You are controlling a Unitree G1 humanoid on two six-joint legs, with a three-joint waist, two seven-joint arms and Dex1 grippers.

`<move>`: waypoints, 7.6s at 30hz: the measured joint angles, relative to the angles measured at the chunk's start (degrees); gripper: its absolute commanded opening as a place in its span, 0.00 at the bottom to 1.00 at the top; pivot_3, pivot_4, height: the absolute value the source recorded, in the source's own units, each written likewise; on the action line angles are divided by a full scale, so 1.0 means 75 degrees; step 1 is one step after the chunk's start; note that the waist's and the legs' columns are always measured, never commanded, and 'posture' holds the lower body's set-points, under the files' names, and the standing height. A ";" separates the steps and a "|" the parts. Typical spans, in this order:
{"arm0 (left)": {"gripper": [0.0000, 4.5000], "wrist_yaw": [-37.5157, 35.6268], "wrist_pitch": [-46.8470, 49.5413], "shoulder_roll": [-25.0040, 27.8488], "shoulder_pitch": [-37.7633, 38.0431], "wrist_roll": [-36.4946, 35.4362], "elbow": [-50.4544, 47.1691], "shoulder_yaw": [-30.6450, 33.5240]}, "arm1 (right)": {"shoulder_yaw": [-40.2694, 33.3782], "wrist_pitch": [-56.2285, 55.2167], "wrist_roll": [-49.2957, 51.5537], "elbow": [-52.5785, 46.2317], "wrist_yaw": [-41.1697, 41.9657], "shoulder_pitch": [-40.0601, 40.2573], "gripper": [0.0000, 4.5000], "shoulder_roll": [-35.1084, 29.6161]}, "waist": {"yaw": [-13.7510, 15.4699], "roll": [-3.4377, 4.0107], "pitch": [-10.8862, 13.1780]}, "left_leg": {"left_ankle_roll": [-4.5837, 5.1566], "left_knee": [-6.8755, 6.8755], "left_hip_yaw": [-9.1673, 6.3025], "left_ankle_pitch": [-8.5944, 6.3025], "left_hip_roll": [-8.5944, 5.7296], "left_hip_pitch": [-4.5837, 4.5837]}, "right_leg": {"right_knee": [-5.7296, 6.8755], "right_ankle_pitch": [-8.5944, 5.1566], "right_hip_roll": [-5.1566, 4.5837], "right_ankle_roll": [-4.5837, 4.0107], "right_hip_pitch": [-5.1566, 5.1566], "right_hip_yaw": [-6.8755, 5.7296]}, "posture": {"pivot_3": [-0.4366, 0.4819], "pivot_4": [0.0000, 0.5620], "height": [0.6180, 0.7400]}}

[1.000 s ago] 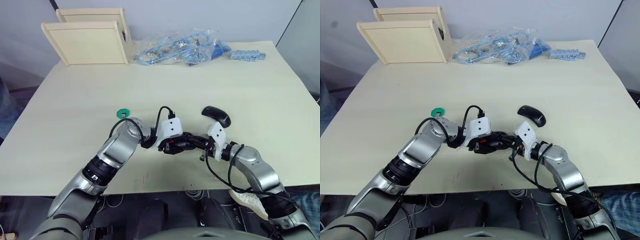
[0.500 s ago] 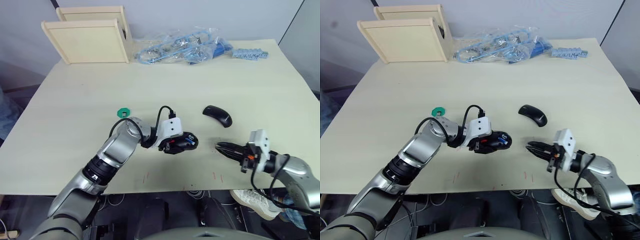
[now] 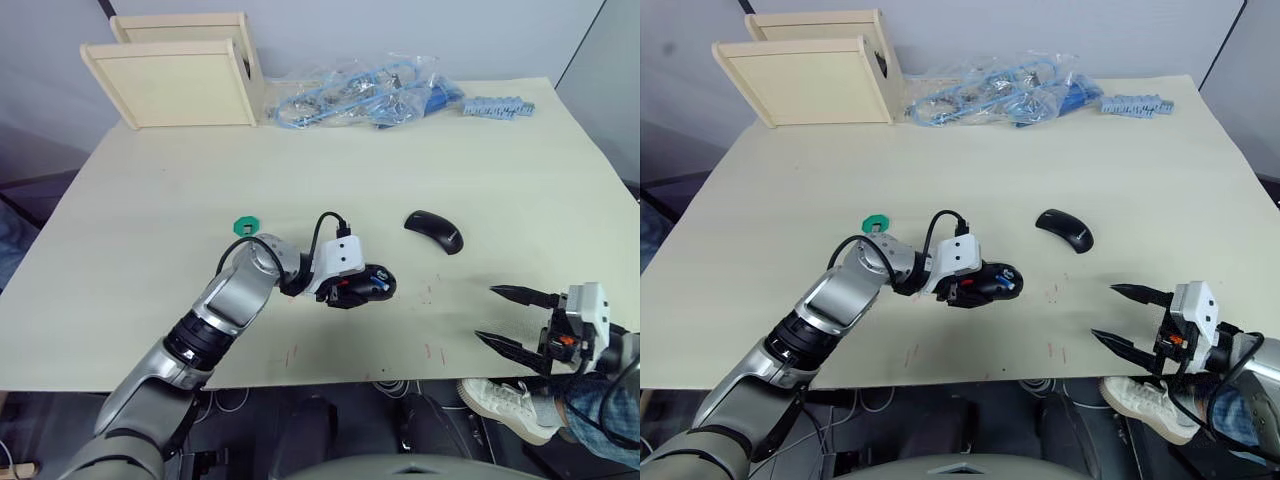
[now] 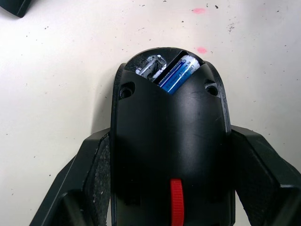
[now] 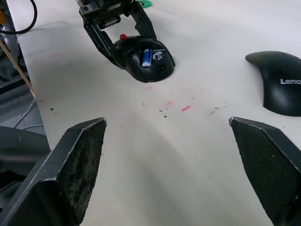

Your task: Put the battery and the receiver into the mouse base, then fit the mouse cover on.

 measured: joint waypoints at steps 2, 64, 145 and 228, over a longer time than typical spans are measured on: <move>0.76 -0.0002 0.0008 0.0000 0.0016 -0.0044 0.0000 0.0019 | -0.0041 -0.0008 0.0019 0.0001 -0.0001 0.0031 1.00 0.0002 | 0.0001 0.0000 0.0000 | 0.0000 0.0000 0.0000 0.0000 0.0000 -0.0001 | -0.0001 0.0000 0.0000 0.0000 0.0000 -0.0001 | 0.48 0.27 1.00; 0.47 0.5103 0.1673 0.0253 0.2340 -0.2957 -0.0553 0.5896 | 0.1231 -0.1574 -0.0134 0.0390 -0.0319 -0.0898 1.00 0.1838 | 0.0015 0.0007 0.0083 | -0.0006 -0.0003 -0.0044 -0.0001 0.0018 -0.0026 | 0.0020 0.0005 -0.0022 -0.0002 -0.0046 0.0006 | 0.48 0.27 1.00; 0.27 0.8405 0.2168 -0.2447 0.1220 -0.1448 0.0135 0.5413 | 0.1083 -0.1185 0.0009 0.1105 -0.0188 -0.1733 1.00 0.1290 | 0.0019 0.0000 0.0086 | -0.0010 -0.0001 -0.0050 0.0001 -0.0010 -0.0031 | 0.0023 0.0006 -0.0022 -0.0003 -0.0046 -0.0002 | 0.48 0.27 1.00; 0.09 0.0552 0.1591 0.1033 -0.1239 -0.3945 0.0330 0.3646 | 0.1219 0.5721 0.2251 -0.1225 -0.3130 -0.5196 1.00 -0.0059 | -0.0029 -0.0003 0.0139 | -0.0009 0.0005 -0.0057 0.0003 -0.0009 -0.0050 | 0.0020 0.0005 -0.0013 -0.0004 -0.0055 -0.0012 | 0.48 0.27 1.00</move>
